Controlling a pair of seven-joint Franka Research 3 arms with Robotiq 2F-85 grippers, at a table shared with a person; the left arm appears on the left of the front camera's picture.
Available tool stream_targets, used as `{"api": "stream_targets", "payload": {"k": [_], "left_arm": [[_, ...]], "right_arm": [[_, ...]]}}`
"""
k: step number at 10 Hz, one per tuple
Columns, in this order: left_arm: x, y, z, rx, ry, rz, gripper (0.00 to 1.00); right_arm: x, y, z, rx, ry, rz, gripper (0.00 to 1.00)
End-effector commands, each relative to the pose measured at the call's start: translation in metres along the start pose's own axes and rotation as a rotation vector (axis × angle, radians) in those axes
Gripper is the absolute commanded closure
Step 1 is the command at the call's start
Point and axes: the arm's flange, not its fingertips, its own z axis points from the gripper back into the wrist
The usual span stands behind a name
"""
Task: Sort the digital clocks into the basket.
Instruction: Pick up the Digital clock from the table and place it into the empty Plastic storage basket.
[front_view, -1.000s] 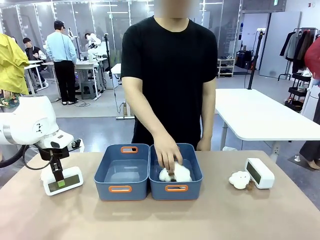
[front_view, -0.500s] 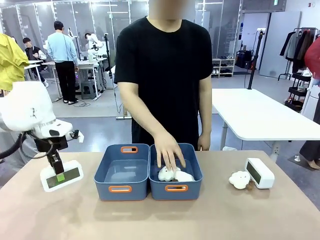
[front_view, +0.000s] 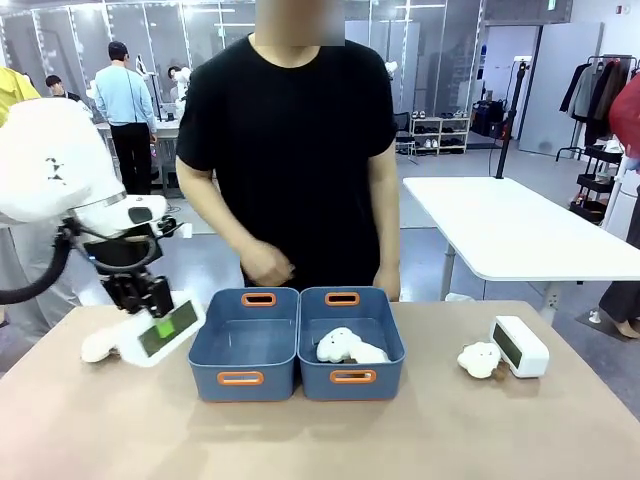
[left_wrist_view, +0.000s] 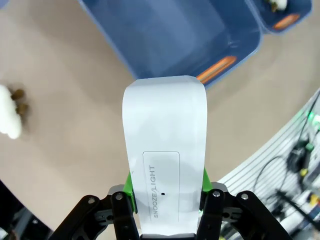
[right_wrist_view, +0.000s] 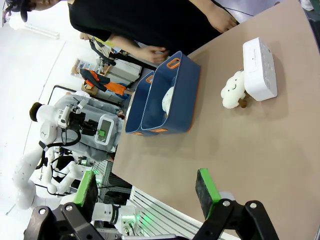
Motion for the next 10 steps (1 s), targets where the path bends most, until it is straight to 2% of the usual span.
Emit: {"api": "stream_targets", "payload": {"k": [1,4,5,8,9,10], "left_arm": [[0.024,-0.026,-0.008,0.065,-0.05,0.133,0.49],[0.073,-0.047,-0.023,0.045,-0.124,0.337,0.49],[0.089,-0.046,-0.033,0.039,-0.11,0.35,0.49],[0.129,-0.029,-0.066,0.107,-0.103,0.417,0.49],[0.141,-0.019,-0.078,0.079,-0.106,0.422,0.49],[0.149,-0.009,-0.091,0.105,-0.085,0.46,0.49]], "right_arm": [[0.001,0.001,-0.001,0.01,0.002,0.006,0.0],[0.001,0.001,-0.001,0.01,0.002,0.006,0.0],[0.001,0.001,-0.001,0.01,0.002,0.006,0.0],[0.001,0.001,-0.001,0.01,0.002,0.006,0.0],[0.001,0.001,-0.001,0.01,0.002,0.006,0.0],[0.001,0.001,-0.001,0.01,0.002,0.006,0.0]]}}
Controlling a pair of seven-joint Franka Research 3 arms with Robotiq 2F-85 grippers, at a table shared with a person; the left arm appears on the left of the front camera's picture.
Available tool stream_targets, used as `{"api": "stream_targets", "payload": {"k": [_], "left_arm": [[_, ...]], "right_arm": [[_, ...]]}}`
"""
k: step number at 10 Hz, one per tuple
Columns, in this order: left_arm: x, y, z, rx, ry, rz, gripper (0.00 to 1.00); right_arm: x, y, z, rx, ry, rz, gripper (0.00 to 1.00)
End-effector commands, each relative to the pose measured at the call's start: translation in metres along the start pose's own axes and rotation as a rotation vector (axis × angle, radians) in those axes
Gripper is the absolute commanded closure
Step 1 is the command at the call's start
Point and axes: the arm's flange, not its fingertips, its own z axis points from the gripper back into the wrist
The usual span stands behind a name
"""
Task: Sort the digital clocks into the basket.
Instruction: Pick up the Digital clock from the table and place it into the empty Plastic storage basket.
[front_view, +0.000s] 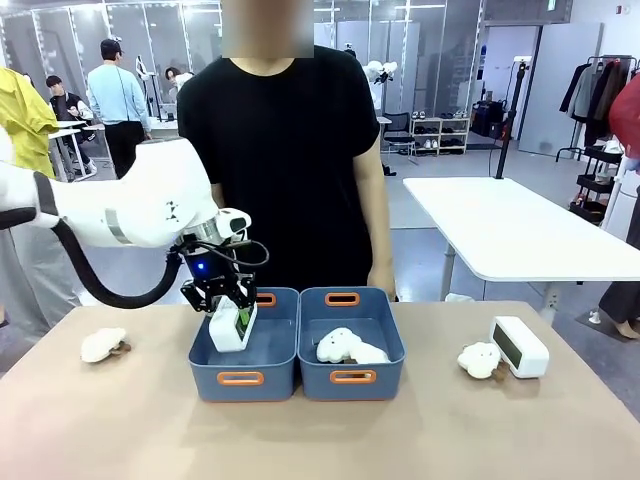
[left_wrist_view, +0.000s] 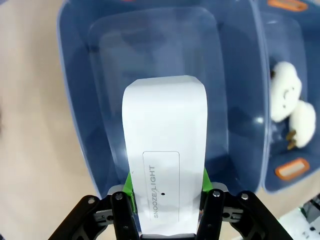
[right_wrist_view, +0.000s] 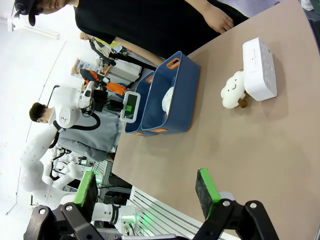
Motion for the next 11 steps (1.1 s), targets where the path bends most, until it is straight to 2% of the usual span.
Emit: {"api": "stream_targets", "payload": {"k": [1,2,6,7,8,9,10,11], "left_arm": [[0.025,-0.004,-0.018,0.053,0.01,0.05,0.49],[0.033,0.0,-0.028,0.019,0.014,0.035,0.49],[0.043,0.004,-0.054,0.062,0.024,0.045,0.49],[0.042,0.003,-0.053,0.062,0.015,0.031,0.32],[0.042,0.003,-0.054,0.068,0.016,0.034,0.25],[0.041,0.004,-0.055,0.072,0.022,0.032,0.05],[0.039,0.005,-0.056,0.074,0.025,0.035,0.0],[0.036,0.005,-0.055,0.072,0.024,0.04,0.0]], "right_arm": [[0.001,0.001,-0.001,0.01,0.003,0.006,0.0],[0.001,0.001,-0.001,0.01,0.003,0.006,0.0],[0.001,0.001,-0.001,0.01,0.003,0.006,0.0],[0.001,0.001,-0.001,0.01,0.003,0.006,0.0],[0.001,0.001,-0.001,0.01,0.003,0.006,0.0],[0.001,0.001,-0.001,0.01,0.003,0.006,0.0],[0.001,0.001,-0.001,0.01,0.003,0.006,0.0],[0.001,0.001,-0.001,0.01,0.003,0.006,0.0]]}}
